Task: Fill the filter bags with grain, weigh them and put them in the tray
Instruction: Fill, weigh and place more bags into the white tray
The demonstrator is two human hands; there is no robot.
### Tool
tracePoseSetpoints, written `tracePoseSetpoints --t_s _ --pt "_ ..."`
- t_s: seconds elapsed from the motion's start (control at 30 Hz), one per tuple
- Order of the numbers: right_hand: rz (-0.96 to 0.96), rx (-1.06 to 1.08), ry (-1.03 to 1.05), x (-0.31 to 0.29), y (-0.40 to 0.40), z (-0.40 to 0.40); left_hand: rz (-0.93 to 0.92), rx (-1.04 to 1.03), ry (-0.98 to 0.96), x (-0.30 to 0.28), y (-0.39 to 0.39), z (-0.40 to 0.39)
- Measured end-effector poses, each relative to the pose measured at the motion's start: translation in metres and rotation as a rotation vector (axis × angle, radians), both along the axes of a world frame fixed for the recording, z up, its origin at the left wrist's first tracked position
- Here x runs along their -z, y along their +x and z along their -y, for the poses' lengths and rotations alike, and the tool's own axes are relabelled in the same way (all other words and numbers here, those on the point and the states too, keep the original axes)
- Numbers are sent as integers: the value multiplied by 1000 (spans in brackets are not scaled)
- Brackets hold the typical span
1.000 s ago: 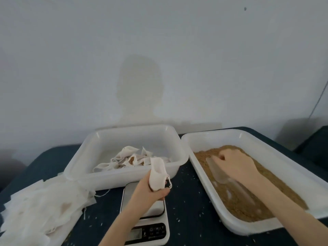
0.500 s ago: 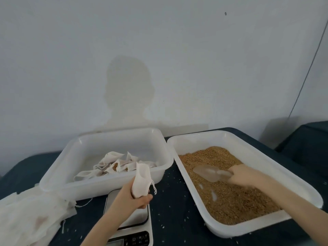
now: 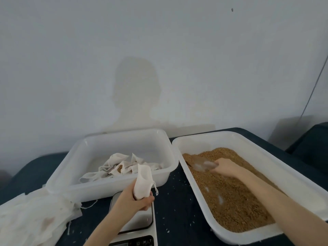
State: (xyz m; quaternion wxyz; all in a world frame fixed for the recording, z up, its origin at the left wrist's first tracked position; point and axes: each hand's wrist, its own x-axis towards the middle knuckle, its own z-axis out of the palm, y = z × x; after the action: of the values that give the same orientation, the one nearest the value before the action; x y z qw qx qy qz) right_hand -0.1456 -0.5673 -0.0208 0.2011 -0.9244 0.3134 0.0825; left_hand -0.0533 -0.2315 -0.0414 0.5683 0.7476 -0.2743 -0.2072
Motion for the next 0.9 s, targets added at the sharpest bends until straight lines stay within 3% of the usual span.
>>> tracePoseSetpoints --t_s 0.17,0.47,0.6,0.9 --pt "72 -34 207 -3 -31 21 13 -4 -5 4 9 -3" --pt "329 -192 313 -41 -65 18 55 -39 62 4 13 -5" --pt "358 -335 405 -63 -62 -9 40 -19 54 -6 11 -13" --pt "288 -531 294 -90 -45 -59 74 44 110 -17 12 -37"
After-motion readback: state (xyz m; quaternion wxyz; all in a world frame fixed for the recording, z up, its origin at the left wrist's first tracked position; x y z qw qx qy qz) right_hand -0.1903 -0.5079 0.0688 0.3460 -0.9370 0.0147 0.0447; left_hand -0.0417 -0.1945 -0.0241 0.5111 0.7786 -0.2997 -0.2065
